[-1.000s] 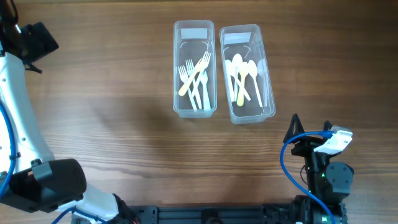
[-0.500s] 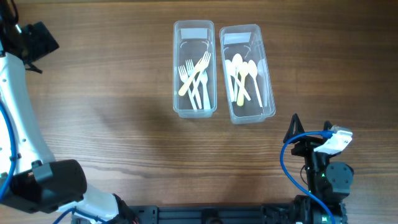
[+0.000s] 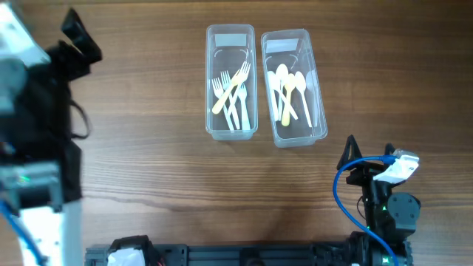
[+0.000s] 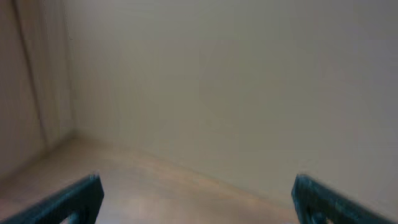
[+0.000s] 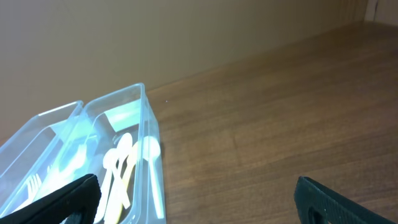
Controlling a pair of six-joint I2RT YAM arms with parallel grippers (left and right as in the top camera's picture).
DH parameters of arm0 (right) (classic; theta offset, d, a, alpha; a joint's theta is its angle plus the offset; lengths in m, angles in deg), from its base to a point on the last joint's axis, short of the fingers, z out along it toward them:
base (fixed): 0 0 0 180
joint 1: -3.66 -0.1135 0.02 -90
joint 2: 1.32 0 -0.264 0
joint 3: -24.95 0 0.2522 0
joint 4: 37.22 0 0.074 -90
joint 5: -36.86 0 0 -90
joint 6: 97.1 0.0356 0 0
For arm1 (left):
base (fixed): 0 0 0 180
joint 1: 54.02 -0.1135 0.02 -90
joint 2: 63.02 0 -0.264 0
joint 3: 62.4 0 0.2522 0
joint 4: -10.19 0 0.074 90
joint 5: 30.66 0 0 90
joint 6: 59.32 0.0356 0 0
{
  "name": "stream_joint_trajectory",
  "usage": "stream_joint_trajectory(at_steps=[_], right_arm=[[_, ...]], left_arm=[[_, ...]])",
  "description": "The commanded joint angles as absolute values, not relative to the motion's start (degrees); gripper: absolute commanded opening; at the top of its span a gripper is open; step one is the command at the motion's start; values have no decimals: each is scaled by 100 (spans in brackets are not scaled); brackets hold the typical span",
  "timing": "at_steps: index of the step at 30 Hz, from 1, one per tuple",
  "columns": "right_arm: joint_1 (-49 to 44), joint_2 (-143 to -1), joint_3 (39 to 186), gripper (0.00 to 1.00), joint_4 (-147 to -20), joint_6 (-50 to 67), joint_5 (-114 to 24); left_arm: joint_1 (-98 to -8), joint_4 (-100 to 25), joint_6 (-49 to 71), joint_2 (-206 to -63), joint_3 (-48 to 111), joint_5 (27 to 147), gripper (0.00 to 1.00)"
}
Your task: Pack container
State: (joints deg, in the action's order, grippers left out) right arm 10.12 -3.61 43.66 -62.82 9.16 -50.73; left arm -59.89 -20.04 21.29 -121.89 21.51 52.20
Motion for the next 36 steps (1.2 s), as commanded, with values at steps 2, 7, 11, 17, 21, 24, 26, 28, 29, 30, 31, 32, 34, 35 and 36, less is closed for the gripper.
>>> stream_joint_trajectory(at_steps=[2, 7, 11, 17, 21, 24, 26, 28, 29, 30, 31, 32, 34, 35, 36], right_arm=[[1021, -302, 4362, 100, -6256, 900, -5051], [1021, -302, 4362, 100, -6256, 902, -5051], [1021, -302, 4362, 100, -6256, 900, -5051], [1021, -302, 4362, 100, -6256, 900, -5051], [1021, -302, 4362, 100, -6256, 902, -5051], [1021, -302, 4362, 100, -6256, 902, -5051], [1021, -302, 4362, 100, -6256, 900, -5051], [1021, -302, 4362, 100, -6256, 902, -5051], [1021, -302, 4362, 100, -6256, 900, -5051], [1021, -302, 4362, 100, -6256, 902, -5051], [1021, -302, 4362, 100, -6256, 900, -5051], [1021, -302, 4362, 100, -6256, 902, -5051], [1021, -302, 4362, 100, -6256, 902, -5051], [1021, -302, 4362, 100, -6256, 902, -5049], [1021, -302, 4362, 100, -6256, 902, -5051]], left_arm=[[-5760, -1449, 2099, -10541, -271, 5400, 100], [-5733, -1486, 2101, -8452, -1958, 5459, 100], [-5733, -1489, 2103, -7295, -2918, 5459, 100], [-5733, -1462, 2101, -6618, -3779, 5459, 100], [-5733, -1222, 2101, -6544, -4124, 5461, 100], [-5727, -986, 2101, -6428, -4387, 5461, 100], [-5723, -929, 2101, -6318, -4546, 5461, 100], [-5716, -820, 2101, -6318, -4664, 5481, 100], [-5703, -800, 2099, -6318, -4721, 5483, 100], [-5679, -802, 2101, -6318, -4758, 5483, 100], [-5653, -807, 2101, -6318, -4791, 5483, 100], [-5620, -802, 2101, -6318, -4793, 5481, 100], [-5600, -802, 2101, -6318, -4793, 5483, 100], [-5600, -802, 2101, -6318, -4793, 5483, 100], [-5600, -802, 2101, -6318, -4793, 5483, 100]])
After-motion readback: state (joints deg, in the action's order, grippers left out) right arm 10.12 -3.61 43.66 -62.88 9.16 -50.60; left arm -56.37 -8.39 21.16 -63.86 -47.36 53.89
